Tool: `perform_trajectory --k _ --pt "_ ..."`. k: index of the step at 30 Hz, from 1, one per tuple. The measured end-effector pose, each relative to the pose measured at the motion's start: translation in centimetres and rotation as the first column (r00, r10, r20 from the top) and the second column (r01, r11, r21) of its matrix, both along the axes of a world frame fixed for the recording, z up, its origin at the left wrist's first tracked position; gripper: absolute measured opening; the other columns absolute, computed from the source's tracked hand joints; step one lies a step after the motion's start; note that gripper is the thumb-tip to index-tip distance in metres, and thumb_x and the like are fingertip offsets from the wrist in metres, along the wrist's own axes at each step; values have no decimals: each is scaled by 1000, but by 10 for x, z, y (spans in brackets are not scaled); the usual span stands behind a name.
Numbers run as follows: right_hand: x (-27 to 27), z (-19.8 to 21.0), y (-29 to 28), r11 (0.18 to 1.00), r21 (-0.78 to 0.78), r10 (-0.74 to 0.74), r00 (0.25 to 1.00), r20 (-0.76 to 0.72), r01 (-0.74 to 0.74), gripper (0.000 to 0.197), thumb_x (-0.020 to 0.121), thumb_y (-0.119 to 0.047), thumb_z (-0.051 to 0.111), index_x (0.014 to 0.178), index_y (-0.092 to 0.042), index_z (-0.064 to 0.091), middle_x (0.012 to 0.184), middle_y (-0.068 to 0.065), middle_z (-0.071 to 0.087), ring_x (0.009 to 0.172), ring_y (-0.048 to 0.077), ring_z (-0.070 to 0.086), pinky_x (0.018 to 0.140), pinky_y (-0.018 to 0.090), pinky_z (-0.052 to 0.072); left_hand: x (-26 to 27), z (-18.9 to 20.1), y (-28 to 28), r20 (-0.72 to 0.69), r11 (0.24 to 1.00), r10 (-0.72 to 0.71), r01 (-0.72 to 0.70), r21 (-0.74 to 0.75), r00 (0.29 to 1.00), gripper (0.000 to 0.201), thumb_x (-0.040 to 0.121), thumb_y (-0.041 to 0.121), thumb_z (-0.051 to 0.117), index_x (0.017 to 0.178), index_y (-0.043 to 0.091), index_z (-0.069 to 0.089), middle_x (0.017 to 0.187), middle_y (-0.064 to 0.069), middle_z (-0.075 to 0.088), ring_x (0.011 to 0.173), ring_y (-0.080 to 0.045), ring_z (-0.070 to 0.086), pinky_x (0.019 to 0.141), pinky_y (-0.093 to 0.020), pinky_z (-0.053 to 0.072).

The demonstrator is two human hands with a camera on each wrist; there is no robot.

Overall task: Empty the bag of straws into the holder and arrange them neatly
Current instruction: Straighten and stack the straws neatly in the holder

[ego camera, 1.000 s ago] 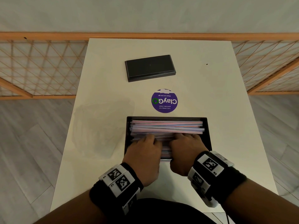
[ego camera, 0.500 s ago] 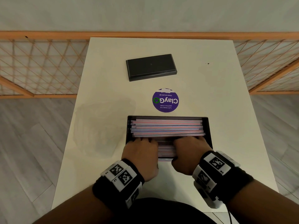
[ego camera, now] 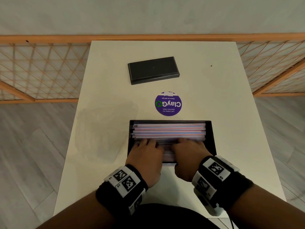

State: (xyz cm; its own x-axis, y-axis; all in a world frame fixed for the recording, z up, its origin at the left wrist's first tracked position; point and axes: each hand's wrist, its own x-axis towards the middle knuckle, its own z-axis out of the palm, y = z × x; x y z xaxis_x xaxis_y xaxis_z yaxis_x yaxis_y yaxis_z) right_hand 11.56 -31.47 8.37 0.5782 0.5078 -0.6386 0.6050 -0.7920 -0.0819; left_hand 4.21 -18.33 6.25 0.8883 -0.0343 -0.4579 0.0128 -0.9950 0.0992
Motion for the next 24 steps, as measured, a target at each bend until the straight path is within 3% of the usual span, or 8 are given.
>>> perform_trajectory --k 3,7,13,20,24 --pt "-1 0 3 1000 0 28 1000 6 -28 41 77 -26 59 118 -24 62 130 2 49 123 29 46 106 45 36 4 0 0 9 999 9 -9 -39 1000 38 89 33 61 124 20 57 133 -5 46 125 -26 45 103 -40 45" --pt "-2 -3 0 1000 20 -10 1000 -8 11 50 75 -27 57 124 -23 46 117 -2 65 111 25 61 106 43 38 3 -1 4 21 996 25 -23 -92 999 55 88 30 62 138 23 40 132 -4 58 119 -29 57 103 -41 47" --pt "-6 -6 -4 1000 14 5 999 36 -5 36 77 -29 55 113 -26 55 109 -4 66 108 24 61 106 41 36 0 3 4 -31 998 15 -17 -56 999 27 91 28 58 117 21 57 116 -2 66 104 -27 65 90 -35 52" --pt "-4 -5 -3 999 47 -14 1000 8 14 35 79 -29 54 114 -27 57 112 -6 65 110 22 59 106 39 36 3 4 4 -49 996 26 -30 -83 998 25 90 30 59 114 22 61 112 -1 67 100 -26 66 86 -35 53" --pt "-4 -5 -2 999 40 -15 1000 9 15 32 81 -29 54 112 -27 58 110 -6 65 109 22 59 106 40 36 4 5 4 -79 995 34 -41 -87 996 28 91 33 59 117 23 60 121 -1 60 104 -26 64 89 -37 51"
